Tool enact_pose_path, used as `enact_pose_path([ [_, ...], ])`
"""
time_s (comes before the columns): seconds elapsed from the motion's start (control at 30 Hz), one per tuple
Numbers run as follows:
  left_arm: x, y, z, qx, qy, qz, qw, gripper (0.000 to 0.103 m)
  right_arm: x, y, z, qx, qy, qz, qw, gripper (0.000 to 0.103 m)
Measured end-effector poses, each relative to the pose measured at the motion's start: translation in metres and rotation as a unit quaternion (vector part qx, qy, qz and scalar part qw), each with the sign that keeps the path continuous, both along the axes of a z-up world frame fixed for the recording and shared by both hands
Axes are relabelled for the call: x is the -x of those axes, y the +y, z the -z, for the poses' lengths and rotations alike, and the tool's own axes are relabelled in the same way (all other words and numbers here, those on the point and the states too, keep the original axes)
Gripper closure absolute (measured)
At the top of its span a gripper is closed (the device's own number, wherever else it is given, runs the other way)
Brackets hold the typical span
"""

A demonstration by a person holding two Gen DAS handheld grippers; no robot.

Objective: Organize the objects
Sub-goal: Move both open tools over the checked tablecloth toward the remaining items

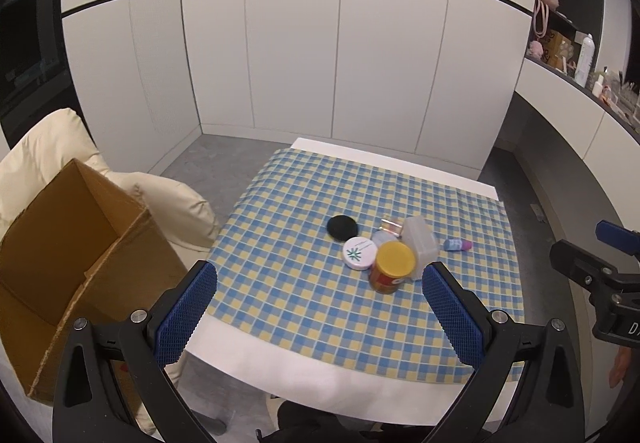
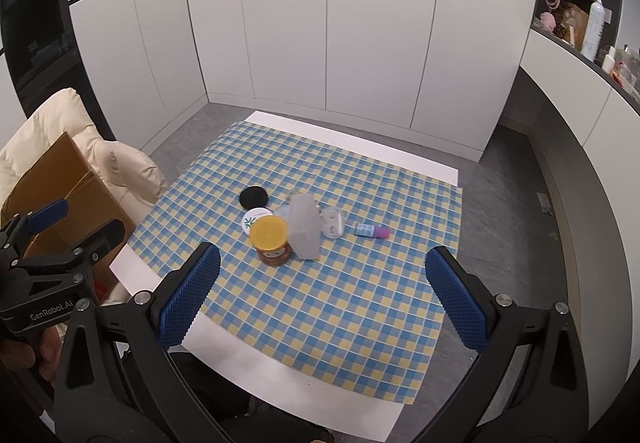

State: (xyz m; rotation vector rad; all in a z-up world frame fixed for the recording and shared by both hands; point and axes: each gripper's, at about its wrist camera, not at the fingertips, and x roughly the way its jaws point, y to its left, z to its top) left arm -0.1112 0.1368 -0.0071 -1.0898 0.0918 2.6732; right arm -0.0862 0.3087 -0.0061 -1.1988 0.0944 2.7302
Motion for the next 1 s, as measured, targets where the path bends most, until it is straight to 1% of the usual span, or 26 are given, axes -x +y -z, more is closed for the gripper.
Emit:
enact_pose_path([
  [0.43,-0.012,0.037,0.000,0.002,-0.004,0.039,0.9992,0.001,-0.018,0.028,0.002,-0.011,-0.005,0.028,1.000,0.000],
  [0.73,-0.016,0.062,0.004,0.003,-0.017,0.060,0.9981,0.001,-0.030,0.041,0.006,-0.028,-0.015,0.039,0.999,0.000],
  [0.87,-0.018,0.078,0.007,0.011,-0.020,0.074,0.9970,0.001,-0.034,0.046,0.011,-0.041,-0.027,0.041,0.998,0.000],
  [1.0,-0.019,0.093,0.014,0.024,-0.034,0.094,0.9947,0.001,-0.038,0.054,0.016,-0.032,-0.036,0.048,0.998,0.000],
])
